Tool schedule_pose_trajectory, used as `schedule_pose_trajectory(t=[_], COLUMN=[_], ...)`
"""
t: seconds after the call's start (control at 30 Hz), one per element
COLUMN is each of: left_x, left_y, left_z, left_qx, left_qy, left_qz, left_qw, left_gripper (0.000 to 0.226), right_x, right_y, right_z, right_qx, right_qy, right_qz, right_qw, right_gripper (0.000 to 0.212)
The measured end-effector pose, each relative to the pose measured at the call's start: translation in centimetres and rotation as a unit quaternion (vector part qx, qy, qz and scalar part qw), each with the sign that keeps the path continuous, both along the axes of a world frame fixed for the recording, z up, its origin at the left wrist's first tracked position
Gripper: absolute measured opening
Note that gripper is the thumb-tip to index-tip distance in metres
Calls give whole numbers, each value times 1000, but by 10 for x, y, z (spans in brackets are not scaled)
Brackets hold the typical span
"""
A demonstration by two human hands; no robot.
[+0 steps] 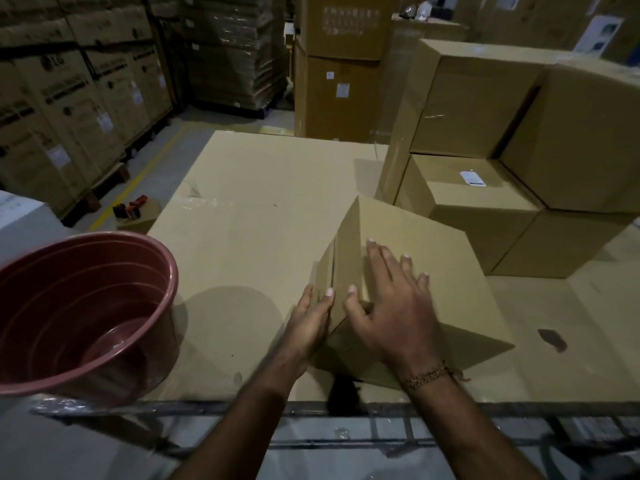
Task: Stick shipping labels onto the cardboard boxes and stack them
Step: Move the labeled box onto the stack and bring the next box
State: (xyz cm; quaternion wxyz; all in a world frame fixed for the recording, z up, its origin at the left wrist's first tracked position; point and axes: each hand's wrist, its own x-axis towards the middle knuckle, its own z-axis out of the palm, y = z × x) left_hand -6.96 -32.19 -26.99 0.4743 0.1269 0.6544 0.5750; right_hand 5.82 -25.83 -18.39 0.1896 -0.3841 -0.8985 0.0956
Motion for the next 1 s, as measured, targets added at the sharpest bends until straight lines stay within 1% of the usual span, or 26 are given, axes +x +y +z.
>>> schedule_pose_trajectory(t=[0.07,0.1,0.17,0.27,0.33,0.4,0.47,0.53,0.6,0.7,0.77,0.83,0.87,0.93,1.0], left_x=[0,2,8,13,14,9,1,-12,-23,-33,-41,-53,-60,-76,-92], left_y=[10,14,18,24,27,28,24,19,13,9,10,10,9,8,10], left_z=[-17,-22,-12,6,16,27,39,51,63,79,80,78,77,78,80], left_qx=[-11,-12,3,6,1,-19,-41,-91,-149,-207,-234,-245,-242,-233,-240], left_qy=[9,7,12,56,105,179,264,336,397,465,507,538,541,527,524], left_qz=[-23,-27,-29,-7,22,46,57,62,56,26,-15,-55,-75,-117,-151], left_qw=[1000,1000,999,998,994,983,962,935,904,860,829,804,802,809,803], left_gripper=[100,102,99,97,93,86,92,103,100,92,97,110,119,136,145], right_x=[14,21,32,43,47,46,43,39,34,26,19,12,8,-4,-20], right_y=[10,15,25,35,39,43,48,56,65,80,87,93,97,106,117], right_z=[4,6,7,7,9,11,10,7,-2,-20,-30,-36,-37,-37,-37], right_qx=[-9,-13,-14,-12,-15,-17,-18,-34,-68,-133,-166,-185,-191,-221,-247], right_qy=[49,69,103,144,177,215,253,275,270,214,161,115,101,84,73], right_qz=[-13,-18,-24,-23,-20,-20,-15,-2,13,32,52,73,83,103,117], right_qw=[999,997,994,989,984,976,967,961,960,967,971,973,973,966,959], right_gripper=[80,78,76,72,70,66,62,59,56,58,58,54,53,54,56])
